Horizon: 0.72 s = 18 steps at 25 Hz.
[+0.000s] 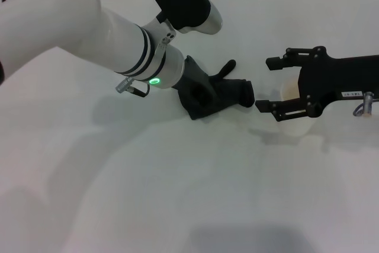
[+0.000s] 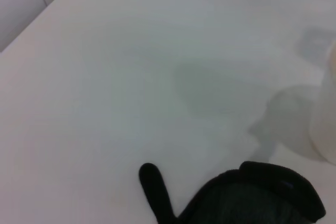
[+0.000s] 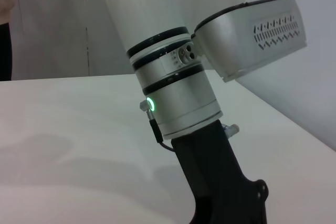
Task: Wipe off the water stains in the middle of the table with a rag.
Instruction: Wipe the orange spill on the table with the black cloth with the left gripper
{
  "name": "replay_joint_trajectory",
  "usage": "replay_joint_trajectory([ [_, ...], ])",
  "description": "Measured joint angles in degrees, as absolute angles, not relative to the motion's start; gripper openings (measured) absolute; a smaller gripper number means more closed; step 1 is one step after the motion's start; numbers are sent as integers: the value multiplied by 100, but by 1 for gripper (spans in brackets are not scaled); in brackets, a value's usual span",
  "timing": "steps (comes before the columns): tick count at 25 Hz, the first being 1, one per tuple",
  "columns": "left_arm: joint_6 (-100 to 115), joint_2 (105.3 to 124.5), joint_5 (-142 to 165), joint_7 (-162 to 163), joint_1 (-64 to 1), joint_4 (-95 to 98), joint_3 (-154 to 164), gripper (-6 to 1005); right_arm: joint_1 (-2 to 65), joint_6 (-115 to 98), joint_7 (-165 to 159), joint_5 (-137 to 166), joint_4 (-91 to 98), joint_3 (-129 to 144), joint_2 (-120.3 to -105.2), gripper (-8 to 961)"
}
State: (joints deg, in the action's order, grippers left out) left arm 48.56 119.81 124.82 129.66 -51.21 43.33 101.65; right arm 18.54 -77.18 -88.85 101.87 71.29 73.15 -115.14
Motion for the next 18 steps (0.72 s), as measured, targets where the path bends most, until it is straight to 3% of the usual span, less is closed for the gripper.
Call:
replay_joint_trajectory([
  [18,5220,11980,12308,12545,-5049,4859,10912,76,1829,-7739,-8885,10189,7127,7297,-11514,845],
])
